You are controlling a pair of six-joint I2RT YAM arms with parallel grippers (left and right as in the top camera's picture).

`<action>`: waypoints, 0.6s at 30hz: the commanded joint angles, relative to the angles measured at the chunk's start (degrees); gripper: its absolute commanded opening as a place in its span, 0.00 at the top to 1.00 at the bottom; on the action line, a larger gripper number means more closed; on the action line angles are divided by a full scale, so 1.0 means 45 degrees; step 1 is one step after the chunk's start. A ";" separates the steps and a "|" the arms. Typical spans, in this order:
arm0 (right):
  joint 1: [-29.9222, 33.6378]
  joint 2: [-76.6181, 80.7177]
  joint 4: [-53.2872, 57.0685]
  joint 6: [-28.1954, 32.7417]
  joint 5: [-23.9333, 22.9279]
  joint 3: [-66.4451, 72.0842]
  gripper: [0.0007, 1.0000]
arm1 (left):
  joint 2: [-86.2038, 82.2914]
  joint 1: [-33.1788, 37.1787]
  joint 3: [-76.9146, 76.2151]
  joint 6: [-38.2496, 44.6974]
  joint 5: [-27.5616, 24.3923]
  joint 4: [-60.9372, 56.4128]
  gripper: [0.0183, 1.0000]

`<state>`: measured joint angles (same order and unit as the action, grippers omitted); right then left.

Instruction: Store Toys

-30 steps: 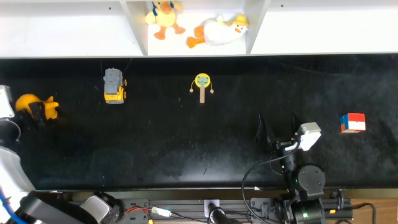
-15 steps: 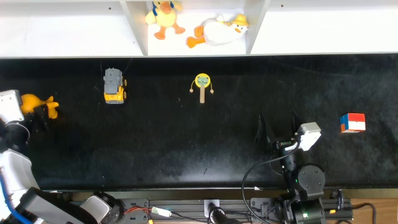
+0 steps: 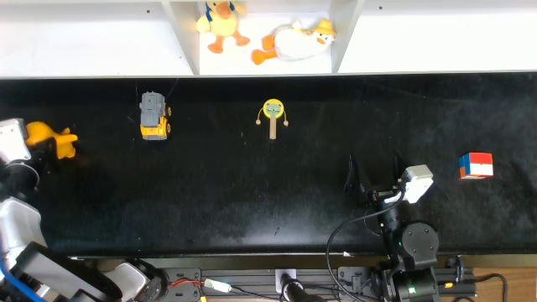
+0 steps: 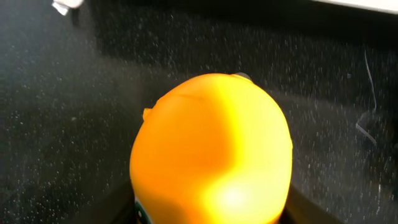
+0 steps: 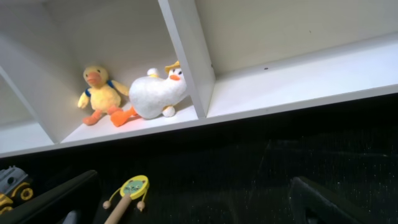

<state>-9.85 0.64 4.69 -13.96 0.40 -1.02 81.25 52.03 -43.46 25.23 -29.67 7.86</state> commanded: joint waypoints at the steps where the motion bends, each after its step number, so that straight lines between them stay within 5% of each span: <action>1: -0.0049 -0.0087 -0.0058 -0.0087 -0.0097 0.0165 0.01 | -0.0058 0.0092 0.0049 -0.0427 -0.0597 -0.0185 0.58; 5: -0.0049 -0.0087 -0.0058 -0.0087 -0.0097 0.0165 0.00 | -0.0495 0.0073 -0.0141 -0.1647 -0.0597 -0.0325 0.71; 18: -0.0049 -0.0087 -0.0063 -0.0087 -0.0097 0.0165 0.00 | -0.1768 -0.1520 -0.2103 -0.3784 -0.0058 -0.0549 0.77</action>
<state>-9.85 0.64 4.69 -13.96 0.43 -1.02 74.19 48.14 -50.52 10.79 -30.81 6.00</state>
